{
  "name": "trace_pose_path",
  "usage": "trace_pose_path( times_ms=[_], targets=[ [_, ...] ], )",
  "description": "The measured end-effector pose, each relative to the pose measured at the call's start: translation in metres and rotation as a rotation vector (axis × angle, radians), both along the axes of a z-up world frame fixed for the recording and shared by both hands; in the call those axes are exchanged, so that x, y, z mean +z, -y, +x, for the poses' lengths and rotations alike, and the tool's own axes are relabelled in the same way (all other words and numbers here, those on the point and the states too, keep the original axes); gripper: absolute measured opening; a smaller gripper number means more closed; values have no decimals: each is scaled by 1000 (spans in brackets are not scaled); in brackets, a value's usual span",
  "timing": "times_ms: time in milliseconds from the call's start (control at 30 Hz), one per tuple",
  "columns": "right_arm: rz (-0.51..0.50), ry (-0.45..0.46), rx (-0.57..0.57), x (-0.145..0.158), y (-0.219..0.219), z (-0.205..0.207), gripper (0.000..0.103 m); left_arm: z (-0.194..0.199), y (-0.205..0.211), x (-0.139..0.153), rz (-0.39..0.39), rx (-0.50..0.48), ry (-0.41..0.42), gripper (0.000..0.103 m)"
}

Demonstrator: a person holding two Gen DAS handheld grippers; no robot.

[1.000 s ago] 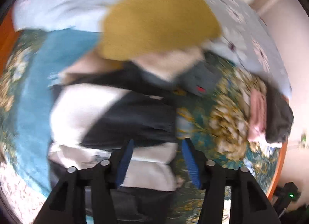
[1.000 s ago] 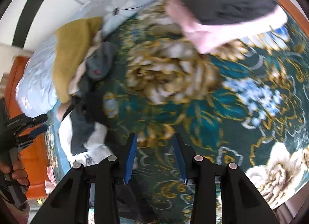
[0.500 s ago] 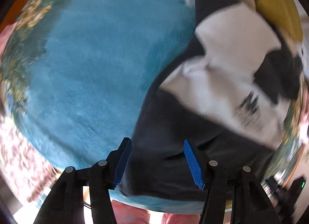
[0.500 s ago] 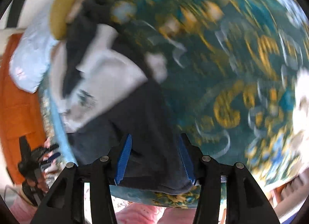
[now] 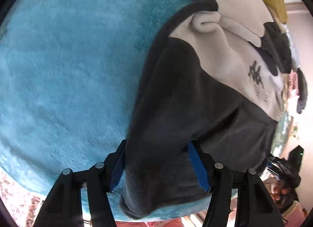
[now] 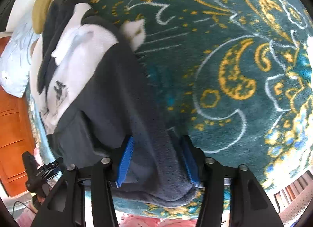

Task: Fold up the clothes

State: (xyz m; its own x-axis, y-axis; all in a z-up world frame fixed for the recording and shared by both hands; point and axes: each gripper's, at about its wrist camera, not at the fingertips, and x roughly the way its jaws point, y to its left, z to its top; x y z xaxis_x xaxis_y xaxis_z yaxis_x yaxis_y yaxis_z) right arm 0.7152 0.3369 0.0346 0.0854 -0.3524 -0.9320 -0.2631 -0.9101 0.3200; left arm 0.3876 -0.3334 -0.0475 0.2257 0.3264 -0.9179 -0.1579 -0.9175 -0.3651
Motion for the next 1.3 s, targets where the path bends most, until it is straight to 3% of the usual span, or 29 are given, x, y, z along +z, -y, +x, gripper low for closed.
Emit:
trace_pose_path(
  times_ms=[33,100,133,200,367,467,600,733,933,1100,1233,1267,1300],
  targets=[
    [0,8,6,-1,3,1,33,3,1,0,0,-6,4,49],
    [8,22,15,-1,7,5,18,8,3,4,-23,-24,1,16],
    [13,27,15,-1,9,6,14,11,3,7,-35,-34,0,10],
    [20,29,-3,6,9,6,8,16,5,11,-58,-52,-2,8],
    [-1,-53,-1,64,7,-1,7,6,10,73,42,-75,-77,8],
    [-10,-70,7,91,9,10,7,17,21,95,52,-91,-77,7],
    [-83,-63,-44,115,6,21,7,12,37,112,131,0,11,7],
    [-188,-132,-133,144,19,-10,7,-43,26,137,199,64,32,7],
    [-303,-173,-266,163,21,-89,7,-139,10,128,302,354,127,7],
    [-354,-108,-354,138,12,-170,7,-193,-11,97,329,607,247,8],
    [-334,-36,-343,106,16,-230,11,-224,-25,76,314,766,302,11],
    [-345,-24,-340,99,17,-243,12,-229,-24,73,323,826,320,18],
    [-355,-17,-337,93,17,-256,14,-232,-24,69,355,868,331,33]
  ],
)
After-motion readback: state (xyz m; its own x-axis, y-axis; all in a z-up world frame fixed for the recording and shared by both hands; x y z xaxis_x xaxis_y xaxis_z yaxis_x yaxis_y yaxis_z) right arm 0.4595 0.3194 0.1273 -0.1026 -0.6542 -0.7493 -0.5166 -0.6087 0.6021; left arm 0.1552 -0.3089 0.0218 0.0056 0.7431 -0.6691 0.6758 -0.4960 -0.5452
